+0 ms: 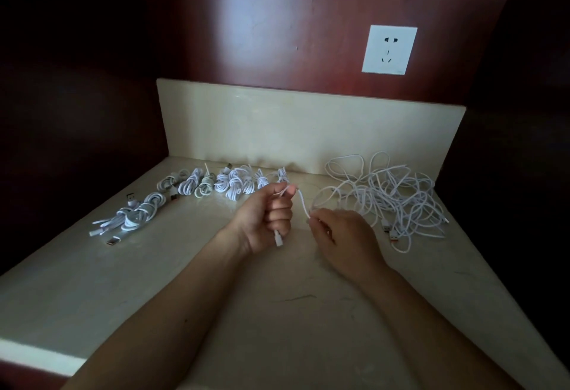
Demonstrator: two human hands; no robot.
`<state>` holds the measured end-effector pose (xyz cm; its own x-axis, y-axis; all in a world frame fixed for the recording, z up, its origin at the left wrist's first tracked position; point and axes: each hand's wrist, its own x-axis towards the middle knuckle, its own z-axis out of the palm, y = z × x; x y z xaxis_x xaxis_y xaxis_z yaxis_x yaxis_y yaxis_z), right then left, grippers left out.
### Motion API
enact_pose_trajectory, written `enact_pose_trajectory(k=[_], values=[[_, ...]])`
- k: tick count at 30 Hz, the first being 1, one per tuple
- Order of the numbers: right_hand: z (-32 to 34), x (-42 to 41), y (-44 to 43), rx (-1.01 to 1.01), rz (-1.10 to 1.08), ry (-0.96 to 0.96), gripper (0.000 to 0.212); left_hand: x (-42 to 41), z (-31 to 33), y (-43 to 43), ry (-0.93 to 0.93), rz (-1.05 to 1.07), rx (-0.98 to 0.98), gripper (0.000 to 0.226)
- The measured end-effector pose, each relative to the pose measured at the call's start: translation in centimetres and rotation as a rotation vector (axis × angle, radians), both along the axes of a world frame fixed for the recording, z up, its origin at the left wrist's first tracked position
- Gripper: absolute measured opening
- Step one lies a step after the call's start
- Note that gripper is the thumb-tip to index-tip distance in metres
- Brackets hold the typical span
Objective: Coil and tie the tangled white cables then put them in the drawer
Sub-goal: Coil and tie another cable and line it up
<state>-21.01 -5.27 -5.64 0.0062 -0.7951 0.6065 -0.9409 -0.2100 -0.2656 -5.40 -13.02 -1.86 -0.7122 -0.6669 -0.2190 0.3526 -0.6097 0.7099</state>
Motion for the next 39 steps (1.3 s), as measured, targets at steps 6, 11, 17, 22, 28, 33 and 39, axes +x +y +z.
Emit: enact_pose_trajectory(k=[6, 11, 17, 22, 28, 33, 39], values=[[0.8, 1.1, 1.0, -0.083, 0.013, 0.108, 0.026, 0.2, 0.1, 0.1, -0.089, -0.106, -0.128, 0.021], [0.7, 1.6, 1.2, -0.054, -0.036, 0.101, 0.033, -0.5, -0.3, -0.6, -0.277, 0.149, -0.265, 0.030], [0.9, 1.6, 1.2, -0.051, -0.012, 0.102, 0.032, -0.8, -0.2, -0.5, -0.059, 0.240, -0.116, 0.034], [0.3, 1.7, 0.5, 0.006, 0.006, 0.137, 0.034, -0.4, -0.2, -0.9, 0.130, 0.312, 0.036, 0.030], [0.1, 2.1, 0.1, 0.000, -0.034, 0.222, 0.027, -0.3, -0.2, -1.7, 0.021, 0.421, 0.007, 0.023], [1.0, 1.9, 0.0, 0.020, -0.105, 0.221, 0.035, 0.6, -0.1, -2.1, -0.012, 0.407, -0.054, 0.035], [3.0, 2.2, -1.1, -0.034, -0.125, 0.133, 0.036, 1.0, -0.3, -2.6, -0.068, 0.342, -0.056, 0.038]])
